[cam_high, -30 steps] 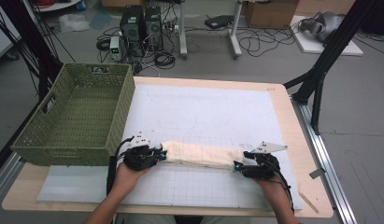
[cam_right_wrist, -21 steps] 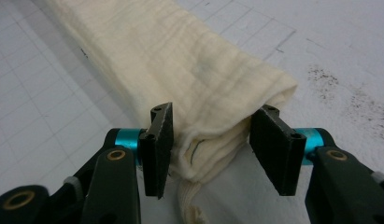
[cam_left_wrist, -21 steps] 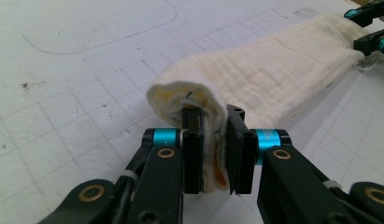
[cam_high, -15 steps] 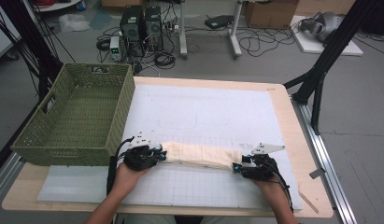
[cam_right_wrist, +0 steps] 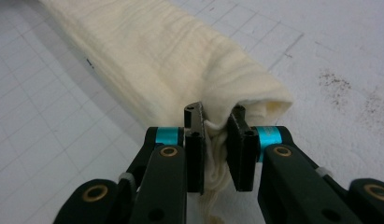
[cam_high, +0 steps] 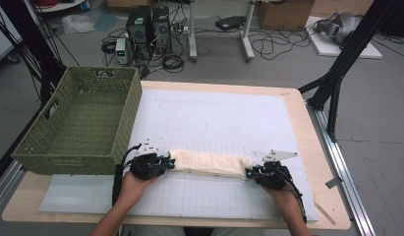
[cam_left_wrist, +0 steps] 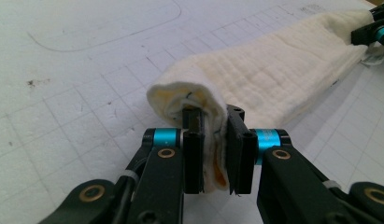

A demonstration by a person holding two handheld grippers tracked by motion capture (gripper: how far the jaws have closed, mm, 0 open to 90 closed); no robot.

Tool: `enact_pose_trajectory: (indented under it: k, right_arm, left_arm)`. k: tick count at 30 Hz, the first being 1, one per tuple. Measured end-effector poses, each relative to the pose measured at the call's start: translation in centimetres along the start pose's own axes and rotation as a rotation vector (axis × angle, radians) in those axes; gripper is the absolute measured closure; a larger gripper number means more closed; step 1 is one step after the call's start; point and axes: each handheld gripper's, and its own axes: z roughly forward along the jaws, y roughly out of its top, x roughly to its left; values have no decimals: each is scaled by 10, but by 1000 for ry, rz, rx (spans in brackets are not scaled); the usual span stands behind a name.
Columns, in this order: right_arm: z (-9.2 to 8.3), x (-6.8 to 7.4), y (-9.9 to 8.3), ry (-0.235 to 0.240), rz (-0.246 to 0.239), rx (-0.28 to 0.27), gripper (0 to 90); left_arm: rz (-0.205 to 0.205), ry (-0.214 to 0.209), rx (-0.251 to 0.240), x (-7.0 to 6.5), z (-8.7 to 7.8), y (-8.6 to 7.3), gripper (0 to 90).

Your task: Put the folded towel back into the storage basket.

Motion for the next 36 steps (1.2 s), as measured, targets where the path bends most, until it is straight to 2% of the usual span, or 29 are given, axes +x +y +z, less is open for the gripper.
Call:
enact_pose_trajectory:
  k: [4, 12, 21, 26, 28, 36]
  right_arm:
    - [-2, 1, 3, -5, -8, -18, 797]
    - [-10, 1, 11, -13, -26, -77, 795]
    - [-16, -3, 19, -35, -30, -125, 795]
    - [-23, -4, 26, -43, -59, -176, 795]
    - [-26, -4, 29, -37, -51, -201, 796]
    - [-35, -3, 47, -39, -78, -276, 796]
  left_arm:
    - [-3, 3, -20, 1, -3, 2, 786]
    - [19, 3, -91, -2, -15, 10, 786]
    - [46, -4, -140, -5, -24, 19, 788]
    - [60, -4, -173, -6, -31, 25, 788]
    - [64, -3, -188, -6, -35, 27, 788]
    - [72, 0, -241, -7, -53, 39, 790]
